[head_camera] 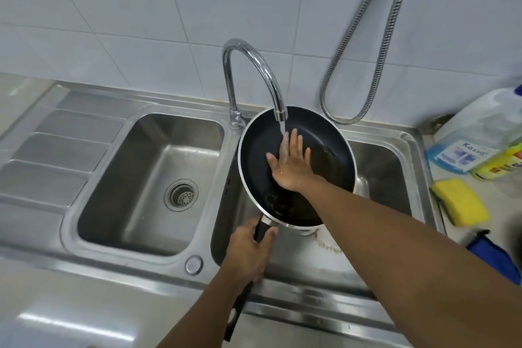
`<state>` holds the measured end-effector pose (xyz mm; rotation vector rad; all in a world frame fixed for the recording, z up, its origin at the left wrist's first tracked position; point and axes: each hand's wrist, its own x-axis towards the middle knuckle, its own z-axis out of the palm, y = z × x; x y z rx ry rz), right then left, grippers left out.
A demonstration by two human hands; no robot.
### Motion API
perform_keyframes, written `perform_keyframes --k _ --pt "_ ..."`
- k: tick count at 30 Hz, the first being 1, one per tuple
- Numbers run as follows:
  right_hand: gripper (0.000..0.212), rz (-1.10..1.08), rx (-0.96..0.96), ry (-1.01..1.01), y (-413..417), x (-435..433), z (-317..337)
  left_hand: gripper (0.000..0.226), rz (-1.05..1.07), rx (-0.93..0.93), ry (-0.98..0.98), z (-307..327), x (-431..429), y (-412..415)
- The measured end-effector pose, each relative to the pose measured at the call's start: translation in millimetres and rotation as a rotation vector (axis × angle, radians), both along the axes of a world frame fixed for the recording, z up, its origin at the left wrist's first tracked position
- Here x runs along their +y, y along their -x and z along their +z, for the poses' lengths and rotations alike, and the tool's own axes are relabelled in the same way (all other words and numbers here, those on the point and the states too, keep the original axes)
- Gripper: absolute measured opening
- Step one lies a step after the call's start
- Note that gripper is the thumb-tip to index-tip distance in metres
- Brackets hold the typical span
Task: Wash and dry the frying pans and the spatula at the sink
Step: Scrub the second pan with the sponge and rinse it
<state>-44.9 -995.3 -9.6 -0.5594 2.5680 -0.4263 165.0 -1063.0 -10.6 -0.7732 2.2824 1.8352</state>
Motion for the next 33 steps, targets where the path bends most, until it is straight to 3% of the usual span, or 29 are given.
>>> perform_keyframes --k 4,7,10,13,18,23,25,29,33 --pt "0.067 0.393 0.075 0.182 -41.5 5.2 -7.5 0.008 -0.007 0.001 0.004 -0.3 -0.8 3.9" --pt "0.061 0.53 0.165 0.229 -40.3 19.4 -18.2 0.008 -0.01 -0.009 -0.018 2.1 0.0 4.5" --pt "0.062 0.4 0.264 0.101 -16.7 22.7 -20.3 0.01 -0.016 -0.041 -0.059 3.9 1.1 4.1" --pt "0.066 0.116 0.143 0.103 4.5 10.2 -11.7 0.012 -0.061 -0.059 -0.057 4.9 3.6 3.2" --pt "0.077 0.326 0.019 0.355 -34.1 5.6 -13.1 0.01 -0.057 -0.091 -0.069 7.0 3.2 5.9" --pt "0.056 0.134 -0.336 0.65 -85.4 37.1 -12.3 0.007 -0.012 -0.099 0.004 2.6 -5.2 7.5" --pt "0.048 0.068 -0.324 0.63 -94.1 62.7 -20.0 0.01 -0.002 -0.11 0.058 -0.6 -10.7 5.8" --pt "0.04 -0.017 -0.105 0.453 -92.1 105.6 -39.6 0.013 0.011 -0.134 0.176 -3.9 -18.9 4.9" --pt "0.039 0.004 -0.061 0.435 -95.9 89.0 -36.5 0.024 -0.018 -0.147 0.242 -4.2 -15.1 9.4"
